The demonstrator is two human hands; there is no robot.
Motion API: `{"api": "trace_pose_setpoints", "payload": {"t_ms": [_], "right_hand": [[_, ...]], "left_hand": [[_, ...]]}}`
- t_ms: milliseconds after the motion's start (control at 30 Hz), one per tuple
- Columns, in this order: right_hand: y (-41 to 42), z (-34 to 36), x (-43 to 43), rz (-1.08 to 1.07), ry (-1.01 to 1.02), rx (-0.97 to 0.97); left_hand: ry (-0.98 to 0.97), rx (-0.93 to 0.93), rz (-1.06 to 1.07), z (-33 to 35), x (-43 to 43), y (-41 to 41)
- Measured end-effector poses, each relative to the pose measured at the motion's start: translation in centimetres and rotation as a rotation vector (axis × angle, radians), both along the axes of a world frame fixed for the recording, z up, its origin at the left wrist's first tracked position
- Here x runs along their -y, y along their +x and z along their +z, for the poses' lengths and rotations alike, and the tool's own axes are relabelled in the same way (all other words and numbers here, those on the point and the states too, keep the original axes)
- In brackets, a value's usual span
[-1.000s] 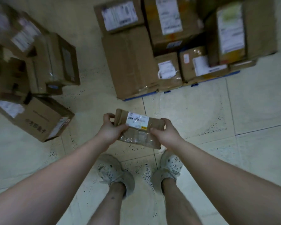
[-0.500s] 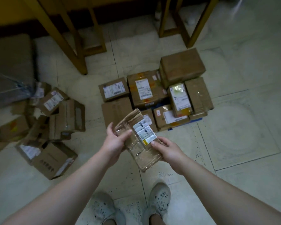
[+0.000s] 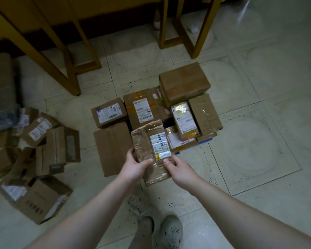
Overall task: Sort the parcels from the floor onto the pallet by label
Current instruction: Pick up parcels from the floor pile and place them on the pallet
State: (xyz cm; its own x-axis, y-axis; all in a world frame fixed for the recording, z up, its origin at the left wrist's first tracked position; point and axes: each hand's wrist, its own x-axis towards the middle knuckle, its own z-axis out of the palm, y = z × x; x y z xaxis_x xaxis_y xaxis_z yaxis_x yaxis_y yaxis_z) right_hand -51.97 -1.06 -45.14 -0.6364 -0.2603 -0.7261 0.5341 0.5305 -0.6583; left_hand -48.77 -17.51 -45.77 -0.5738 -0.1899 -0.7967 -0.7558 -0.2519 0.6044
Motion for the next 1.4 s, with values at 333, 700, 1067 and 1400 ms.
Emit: {"api": "trace_pose_setpoints", "payload": {"t_ms": [333, 700, 1067, 1400], "right_hand": [[-9.2, 0.8, 6.6, 0.037, 0.112, -0.073], [-20.0, -3.4, 7.1, 0.221, 0.249, -0.237], [-31.1, -10.5, 2.2, 0.812, 0.680, -0.577], [-31.1, -12.9, 1.2, 0.835, 0.626, -0.567]], "left_hand": [[0.080, 0.008, -0.007, -1.0, 5.9, -7.9], [-0.187, 0.022, 0.060, -4.5, 7.6, -17.4], [-0.405, 0.172, 0.045, -13.9, 2.7, -24.9], [-0.531, 0.109, 0.024, -16.1, 2.3, -27.1]]}}
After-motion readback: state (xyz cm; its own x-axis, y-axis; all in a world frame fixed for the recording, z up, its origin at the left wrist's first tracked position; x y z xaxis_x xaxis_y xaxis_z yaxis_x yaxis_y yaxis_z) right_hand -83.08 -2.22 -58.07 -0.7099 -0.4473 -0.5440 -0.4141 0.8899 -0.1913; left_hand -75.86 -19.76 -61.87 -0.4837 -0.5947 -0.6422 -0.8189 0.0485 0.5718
